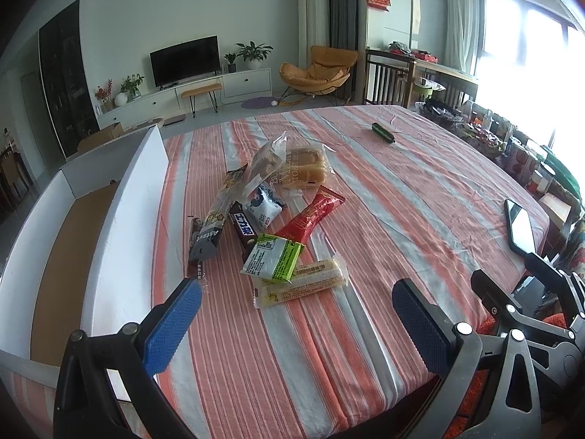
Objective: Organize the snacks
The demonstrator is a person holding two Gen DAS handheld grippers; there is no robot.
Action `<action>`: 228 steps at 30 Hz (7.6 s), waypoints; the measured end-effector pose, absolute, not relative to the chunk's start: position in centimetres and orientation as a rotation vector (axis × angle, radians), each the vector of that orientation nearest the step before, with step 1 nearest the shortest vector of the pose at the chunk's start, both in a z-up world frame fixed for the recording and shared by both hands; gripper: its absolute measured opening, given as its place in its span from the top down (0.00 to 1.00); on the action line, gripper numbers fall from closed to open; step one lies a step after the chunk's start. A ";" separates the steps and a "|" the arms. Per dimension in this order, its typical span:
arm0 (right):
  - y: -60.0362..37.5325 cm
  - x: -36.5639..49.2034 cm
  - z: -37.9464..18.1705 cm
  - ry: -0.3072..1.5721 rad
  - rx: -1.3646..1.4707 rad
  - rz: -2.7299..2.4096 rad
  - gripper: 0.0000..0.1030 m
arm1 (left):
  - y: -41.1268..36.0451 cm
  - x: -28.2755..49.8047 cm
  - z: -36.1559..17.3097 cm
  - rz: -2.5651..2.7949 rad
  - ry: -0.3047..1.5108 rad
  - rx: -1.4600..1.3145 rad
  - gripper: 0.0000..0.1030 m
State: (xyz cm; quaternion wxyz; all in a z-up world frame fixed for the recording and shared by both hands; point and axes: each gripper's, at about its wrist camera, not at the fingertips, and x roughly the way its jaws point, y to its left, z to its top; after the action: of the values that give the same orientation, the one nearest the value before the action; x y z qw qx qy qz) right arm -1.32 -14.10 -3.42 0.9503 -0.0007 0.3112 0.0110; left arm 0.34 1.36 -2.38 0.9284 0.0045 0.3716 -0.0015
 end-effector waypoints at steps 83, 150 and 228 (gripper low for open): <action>-13.3 -1.5 -3.8 0.632 -0.006 0.050 0.11 | 1.3 -0.2 -2.8 0.004 0.768 -0.015 0.00; -15.3 2.2 -7.7 0.921 0.242 0.173 0.11 | 7.8 8.4 -5.7 -0.191 1.056 -0.114 0.01; -17.5 12.9 -5.1 1.028 0.946 0.623 0.78 | 10.1 2.9 1.3 -0.159 0.880 -0.212 0.53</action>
State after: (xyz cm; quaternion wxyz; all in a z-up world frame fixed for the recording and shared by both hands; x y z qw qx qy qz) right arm 12.91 -17.52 -5.11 0.7215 0.4284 0.4652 0.2819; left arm 2.88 10.12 1.30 0.8963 -0.1022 0.4246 -0.0770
